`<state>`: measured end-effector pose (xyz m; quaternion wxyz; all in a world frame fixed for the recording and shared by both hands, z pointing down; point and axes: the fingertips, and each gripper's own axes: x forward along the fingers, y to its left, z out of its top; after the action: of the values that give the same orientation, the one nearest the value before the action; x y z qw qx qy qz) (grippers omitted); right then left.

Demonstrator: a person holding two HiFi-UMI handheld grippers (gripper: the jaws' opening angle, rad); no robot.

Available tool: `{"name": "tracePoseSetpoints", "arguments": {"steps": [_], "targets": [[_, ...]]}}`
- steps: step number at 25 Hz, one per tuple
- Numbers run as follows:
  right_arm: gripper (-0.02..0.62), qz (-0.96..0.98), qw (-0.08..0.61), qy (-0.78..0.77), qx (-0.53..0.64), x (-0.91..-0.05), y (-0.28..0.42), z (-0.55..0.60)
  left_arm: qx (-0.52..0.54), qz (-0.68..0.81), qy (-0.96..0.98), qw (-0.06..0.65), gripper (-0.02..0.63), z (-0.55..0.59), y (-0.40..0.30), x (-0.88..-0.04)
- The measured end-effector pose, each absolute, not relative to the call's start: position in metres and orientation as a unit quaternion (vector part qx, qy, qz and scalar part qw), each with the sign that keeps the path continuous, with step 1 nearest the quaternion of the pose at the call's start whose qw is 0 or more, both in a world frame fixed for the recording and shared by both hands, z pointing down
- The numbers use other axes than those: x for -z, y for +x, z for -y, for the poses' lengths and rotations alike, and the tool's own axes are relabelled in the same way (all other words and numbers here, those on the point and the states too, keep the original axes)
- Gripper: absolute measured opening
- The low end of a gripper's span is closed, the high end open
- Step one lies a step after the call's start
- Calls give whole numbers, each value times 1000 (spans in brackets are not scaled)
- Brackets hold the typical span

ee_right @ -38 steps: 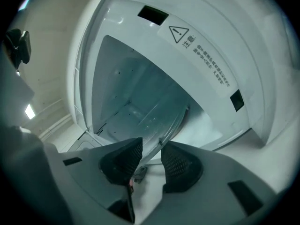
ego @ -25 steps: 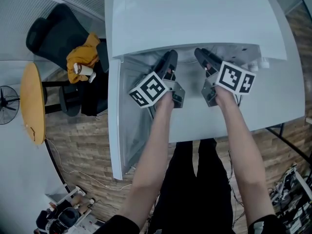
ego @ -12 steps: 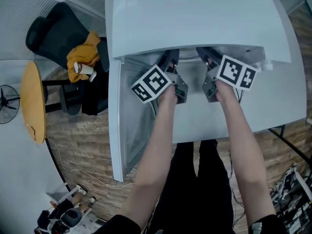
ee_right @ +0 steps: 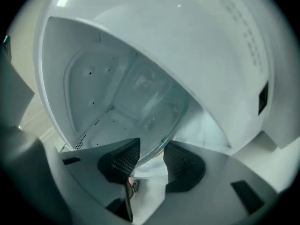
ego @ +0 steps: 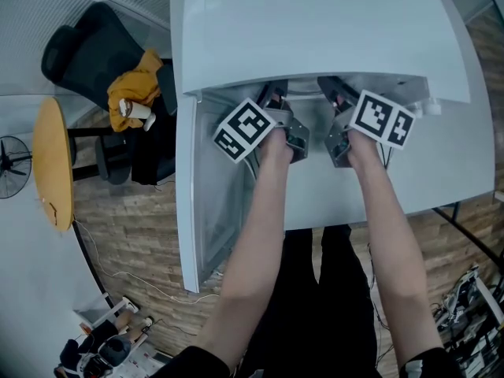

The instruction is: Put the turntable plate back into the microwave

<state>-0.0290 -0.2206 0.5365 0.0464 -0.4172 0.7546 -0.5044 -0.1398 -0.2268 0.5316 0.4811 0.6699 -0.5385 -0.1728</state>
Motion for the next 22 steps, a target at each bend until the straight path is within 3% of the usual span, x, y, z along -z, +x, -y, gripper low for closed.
{"name": "tracePoseSetpoints", "arguments": {"steps": [9, 12, 17, 22], "targets": [[191, -763, 66, -386, 514, -534, -30, 199, 243, 544, 621, 510, 44, 231, -148, -532], [121, -766, 79, -376, 515, -533, -27, 192, 238, 547, 620, 509, 46, 232, -149, -535], [91, -759, 116, -369, 523, -529, -25, 193, 209, 555, 634, 497, 56, 231, -148, -536], [73, -754, 133, -379, 521, -527, -25, 195, 179, 558, 650, 484, 112, 223, -145, -536]]}}
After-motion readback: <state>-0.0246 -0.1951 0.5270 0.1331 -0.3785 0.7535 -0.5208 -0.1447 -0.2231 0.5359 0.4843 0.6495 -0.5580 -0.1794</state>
